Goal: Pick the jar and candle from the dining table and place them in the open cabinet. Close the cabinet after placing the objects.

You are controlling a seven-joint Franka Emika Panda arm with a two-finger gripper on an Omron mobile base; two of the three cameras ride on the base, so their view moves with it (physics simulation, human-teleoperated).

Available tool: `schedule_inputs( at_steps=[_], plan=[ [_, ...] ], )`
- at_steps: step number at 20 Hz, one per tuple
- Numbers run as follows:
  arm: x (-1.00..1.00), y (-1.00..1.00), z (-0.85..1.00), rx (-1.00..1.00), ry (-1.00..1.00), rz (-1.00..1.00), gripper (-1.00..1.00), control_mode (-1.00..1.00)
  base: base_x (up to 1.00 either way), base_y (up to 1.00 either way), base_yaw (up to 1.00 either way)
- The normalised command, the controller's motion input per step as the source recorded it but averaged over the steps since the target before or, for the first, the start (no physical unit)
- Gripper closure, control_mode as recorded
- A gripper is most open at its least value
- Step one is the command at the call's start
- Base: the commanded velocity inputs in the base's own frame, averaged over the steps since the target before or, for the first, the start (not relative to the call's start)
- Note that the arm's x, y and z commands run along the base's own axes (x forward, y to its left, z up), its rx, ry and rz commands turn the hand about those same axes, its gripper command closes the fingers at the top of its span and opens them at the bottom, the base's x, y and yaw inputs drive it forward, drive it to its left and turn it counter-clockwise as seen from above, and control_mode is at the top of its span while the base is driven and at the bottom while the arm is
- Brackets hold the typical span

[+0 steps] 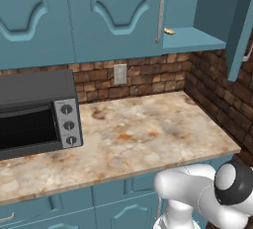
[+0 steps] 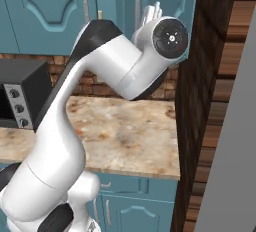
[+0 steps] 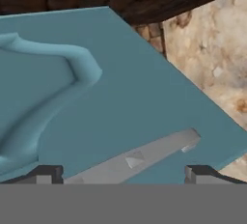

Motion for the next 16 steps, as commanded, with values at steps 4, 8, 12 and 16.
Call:
schedule_inputs(
  at_steps=[4,8,12,16],
  plan=[
    [0.38,0.81,-0.19,0.0,-0.02,-0.02,-1.0,-1.0,0.0,0.0,0.0],
    [0.68,0.8,-0.2,0.0,0.0,-0.03,-1.0,-1.0,0.0,0.0,0.0],
    [0.95,0.53,-0.29,0.0,0.0,-0.1,-1.0,-1.0,0.0,0.0,0.0],
    [0.91,0.41,-0.24,0.02,-0.01,-0.11,-1.0,-1.0,0.0,0.0,0.0]
  ],
)
